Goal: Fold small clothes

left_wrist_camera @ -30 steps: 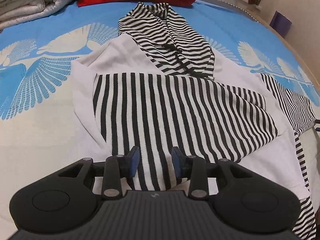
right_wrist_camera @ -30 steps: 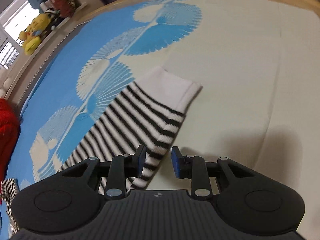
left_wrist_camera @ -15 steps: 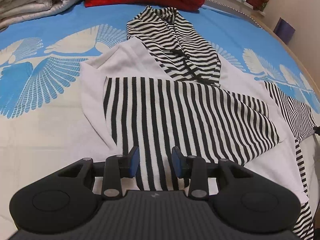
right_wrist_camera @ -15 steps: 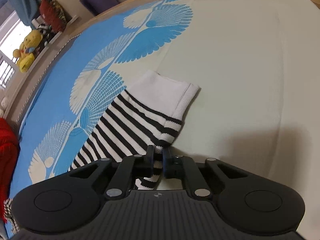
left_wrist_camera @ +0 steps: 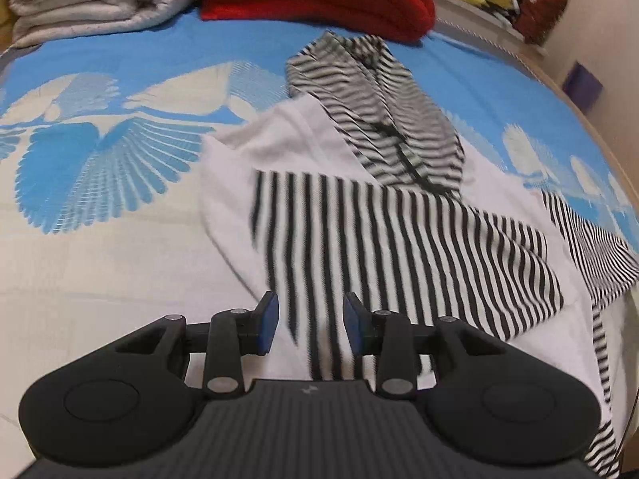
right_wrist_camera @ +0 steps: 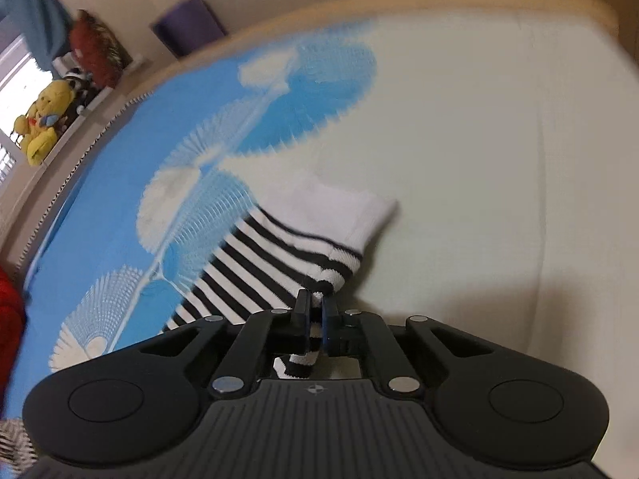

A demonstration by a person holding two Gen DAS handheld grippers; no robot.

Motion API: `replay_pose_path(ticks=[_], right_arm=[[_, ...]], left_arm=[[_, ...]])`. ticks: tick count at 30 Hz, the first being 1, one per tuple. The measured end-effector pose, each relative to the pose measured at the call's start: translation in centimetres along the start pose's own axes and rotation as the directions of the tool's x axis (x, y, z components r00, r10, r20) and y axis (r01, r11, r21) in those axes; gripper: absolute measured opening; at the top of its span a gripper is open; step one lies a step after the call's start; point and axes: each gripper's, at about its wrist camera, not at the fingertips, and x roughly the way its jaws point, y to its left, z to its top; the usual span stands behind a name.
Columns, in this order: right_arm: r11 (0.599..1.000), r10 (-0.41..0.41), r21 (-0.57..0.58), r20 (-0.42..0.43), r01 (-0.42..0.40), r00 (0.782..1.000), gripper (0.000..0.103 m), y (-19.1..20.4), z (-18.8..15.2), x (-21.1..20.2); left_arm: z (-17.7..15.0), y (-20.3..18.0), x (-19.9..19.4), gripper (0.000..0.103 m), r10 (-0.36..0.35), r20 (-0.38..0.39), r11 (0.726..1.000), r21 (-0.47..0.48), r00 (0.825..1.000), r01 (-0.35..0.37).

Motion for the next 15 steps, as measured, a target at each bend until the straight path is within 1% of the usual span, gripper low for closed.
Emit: replay_pose_path(ticks=[2, 3, 4, 5, 6, 7, 8, 9, 10, 11, 12, 13, 14, 15], right_arm=[[0.99, 0.026, -0.144, 0.115, -0.009, 0.993, 0.004, 3.8, -0.6, -3.2], [0.97, 0.075, -0.242, 0.172, -0.031, 0.982, 0.004, 6.4, -1.5, -5.5], [0.944, 0.139, -0.323, 0.205, -0.067, 0.969, 0.004, 8.7, -2.5, -7.7], [0.909, 0.217, -0.401, 0.222, -0.114, 0.95, 0.004, 10.9, -4.0, -10.1], [0.864, 0.302, -0.475, 0.217, -0.17, 0.928, 0.004, 13.2, -5.9, -12.6], [0.798, 0.4, -0.548, 0.172, -0.25, 0.9, 0.004, 15.5, -8.2, -15.2], [0.722, 0.486, -0.605, 0.101, -0.335, 0.868, 0.004, 17.4, -10.5, -17.4], [0.638, 0.565, -0.64, 0.011, -0.428, 0.825, 0.005, 18.9, -12.9, -19.7], [0.542, 0.629, -0.644, -0.114, -0.539, 0.769, 0.007, 20.2, -15.5, -21.7], [0.445, 0.661, -0.626, -0.252, -0.64, 0.707, 0.008, 21.2, -17.7, -23.2], [0.356, 0.655, -0.595, -0.391, -0.72, 0.647, 0.009, 21.9, -20.2, -24.4], [0.31, 0.63, -0.567, -0.479, -0.763, 0.611, 0.009, 22.3, -22.0, -25.1], [0.29, 0.604, -0.548, -0.531, -0.785, 0.594, 0.011, 22.4, -23.5, -25.5], [0.294, 0.581, -0.541, -0.554, -0.788, 0.596, 0.017, 22.2, -24.5, -25.8]], left_arm=[[0.5, 1.2, -0.5, 0.039, 0.009, 0.013, 0.999, -0.034, 1.0, -0.008], [0.9, 2.0, -0.8, 0.039, 0.014, 0.018, 0.998, -0.057, 1.0, -0.013], [1.1, 2.7, -1.1, 0.039, 0.017, 0.023, 0.997, -0.082, 1.0, -0.015], [1.3, 3.5, -1.4, 0.039, 0.016, 0.027, 0.993, -0.113, 0.999, -0.013], [1.6, 4.4, -1.7, 0.039, 0.012, 0.031, 0.989, -0.147, 0.999, -0.008], [1.8, 5.2, -1.9, 0.039, 0.008, 0.033, 0.985, -0.175, 0.999, -0.002], [1.9, 5.8, -2.1, 0.039, 0.006, 0.036, 0.981, -0.196, 0.999, 0.001], [2.1, 6.3, -2.3, 0.039, 0.005, 0.039, 0.977, -0.213, 0.999, 0.004], [2.2, 6.8, -2.4, 0.039, 0.003, 0.042, 0.974, -0.226, 0.999, 0.006], [2.2, 7.1, -2.5, 0.039, 0.001, 0.042, 0.972, -0.237, 0.999, 0.009], [2.2, 7.3, -2.5, 0.039, -0.003, 0.04, 0.97, -0.244, 0.999, 0.013], [2.1, 7.5, -2.5, 0.039, -0.01, 0.036, 0.968, -0.25, 0.999, 0.018], [2.0, 7.6, -2.4, 0.039, -0.019, 0.029, 0.966, -0.258, 0.999, 0.026], [1.9, 7.7, -2.5, 0.039, -0.028, 0.024, 0.964, -0.263, 0.999, 0.033]])
